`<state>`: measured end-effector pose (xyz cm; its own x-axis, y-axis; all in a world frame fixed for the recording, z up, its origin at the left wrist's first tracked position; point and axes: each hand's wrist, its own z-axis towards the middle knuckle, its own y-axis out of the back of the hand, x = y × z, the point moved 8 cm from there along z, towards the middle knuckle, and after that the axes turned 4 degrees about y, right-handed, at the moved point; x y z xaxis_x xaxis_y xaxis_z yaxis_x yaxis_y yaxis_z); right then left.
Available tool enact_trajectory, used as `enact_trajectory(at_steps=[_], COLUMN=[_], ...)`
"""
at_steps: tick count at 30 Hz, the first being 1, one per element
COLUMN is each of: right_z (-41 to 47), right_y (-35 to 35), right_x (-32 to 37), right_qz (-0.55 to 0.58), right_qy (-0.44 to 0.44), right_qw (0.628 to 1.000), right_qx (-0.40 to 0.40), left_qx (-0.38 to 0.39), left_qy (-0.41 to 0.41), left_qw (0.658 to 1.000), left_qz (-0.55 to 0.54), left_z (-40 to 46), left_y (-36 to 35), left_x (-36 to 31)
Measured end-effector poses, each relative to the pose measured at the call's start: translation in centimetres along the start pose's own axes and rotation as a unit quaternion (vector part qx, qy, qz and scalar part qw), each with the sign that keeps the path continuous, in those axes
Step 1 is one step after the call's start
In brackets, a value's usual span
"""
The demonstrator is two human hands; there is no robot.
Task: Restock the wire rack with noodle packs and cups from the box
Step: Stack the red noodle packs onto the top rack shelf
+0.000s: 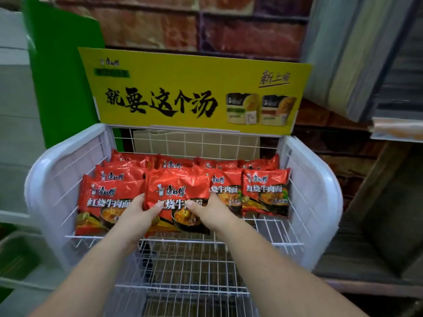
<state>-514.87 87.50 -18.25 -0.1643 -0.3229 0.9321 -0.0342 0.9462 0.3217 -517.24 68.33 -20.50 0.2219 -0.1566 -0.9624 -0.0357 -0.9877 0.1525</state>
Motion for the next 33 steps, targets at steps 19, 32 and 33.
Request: enact_trajectory(at_steps=[19, 32, 33], right_z=[3.7, 3.1, 3.1], right_y=[-3.1, -2.3, -2.2], right_x=[-2.8, -2.7, -2.7], right_qz=[-0.141, -0.120, -0.116], right_qy=[0.044, 0.038, 0.035], right_qw=[0.984, 0.987, 0.987], right_qx=[-0.097, -0.103, -0.104], left_qx=[-0.172, -0.227, -0.236], left_qy=[-0.111, -0.165, -0.163], left_qw=[0.931, 0.907, 0.901], left_qz=[0.304, 0.314, 0.326], left_z=[1.4, 0.0, -0.1], left_y=[-1.4, -1.5, -1.5], left_x=[0.5, -0.1, -0.1])
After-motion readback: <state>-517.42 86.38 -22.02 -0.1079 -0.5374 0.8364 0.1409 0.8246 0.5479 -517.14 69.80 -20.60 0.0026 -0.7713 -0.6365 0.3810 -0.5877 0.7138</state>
